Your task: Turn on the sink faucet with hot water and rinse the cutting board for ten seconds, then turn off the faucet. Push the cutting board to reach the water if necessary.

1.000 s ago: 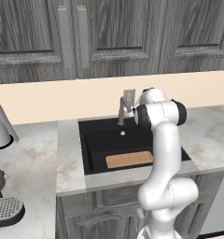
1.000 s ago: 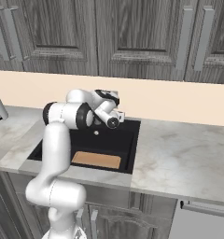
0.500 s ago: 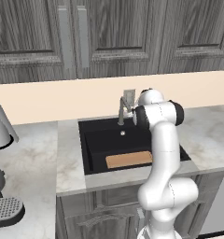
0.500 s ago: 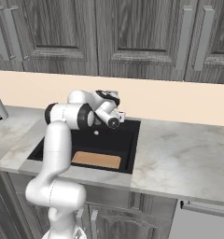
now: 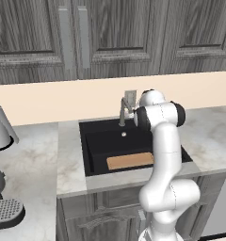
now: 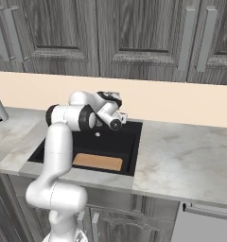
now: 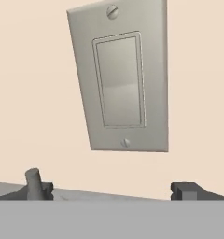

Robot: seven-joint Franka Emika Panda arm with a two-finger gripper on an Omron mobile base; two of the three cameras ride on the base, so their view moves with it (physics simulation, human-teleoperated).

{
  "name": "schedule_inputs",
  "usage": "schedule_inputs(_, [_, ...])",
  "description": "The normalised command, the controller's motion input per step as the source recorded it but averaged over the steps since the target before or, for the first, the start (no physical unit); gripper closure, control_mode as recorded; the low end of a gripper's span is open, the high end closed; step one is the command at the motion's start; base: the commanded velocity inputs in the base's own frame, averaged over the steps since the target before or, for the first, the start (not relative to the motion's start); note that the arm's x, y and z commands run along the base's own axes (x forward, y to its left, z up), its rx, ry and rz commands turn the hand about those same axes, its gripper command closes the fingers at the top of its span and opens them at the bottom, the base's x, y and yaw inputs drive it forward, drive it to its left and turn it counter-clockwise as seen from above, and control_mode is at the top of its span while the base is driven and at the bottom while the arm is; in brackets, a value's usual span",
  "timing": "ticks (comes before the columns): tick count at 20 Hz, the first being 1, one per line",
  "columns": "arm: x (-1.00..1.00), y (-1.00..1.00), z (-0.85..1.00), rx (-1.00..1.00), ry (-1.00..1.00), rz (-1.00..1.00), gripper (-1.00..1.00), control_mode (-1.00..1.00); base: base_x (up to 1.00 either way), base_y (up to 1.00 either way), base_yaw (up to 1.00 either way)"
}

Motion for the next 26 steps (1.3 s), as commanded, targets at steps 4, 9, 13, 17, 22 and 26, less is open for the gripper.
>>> schedule_inputs(4, [0.13,0.0,-0.03,0.0,0.0,0.0,-1.0,-1.0,0.0,0.0,0.0])
schedule_inputs(9, [0.15,0.0,-0.04,0.0,0.0,0.0,-1.0,-1.0,0.0,0.0,0.0])
schedule_inputs(13, [0.16,0.0,-0.03,0.0,0.0,0.0,-1.0,-1.0,0.0,0.0,0.0])
schedule_inputs(17, [0.16,0.0,-0.03,0.0,0.0,0.0,-1.0,-1.0,0.0,0.0,0.0])
schedule_inputs(22, [0.04,0.0,0.0,0.0,0.0,0.0,-1.0,-1.0,0.0,0.0,0.0])
schedule_inputs(26, [0.0,0.0,0.0,0.0,0.0,0.0,-1.0,-1.0,0.0,0.0,0.0])
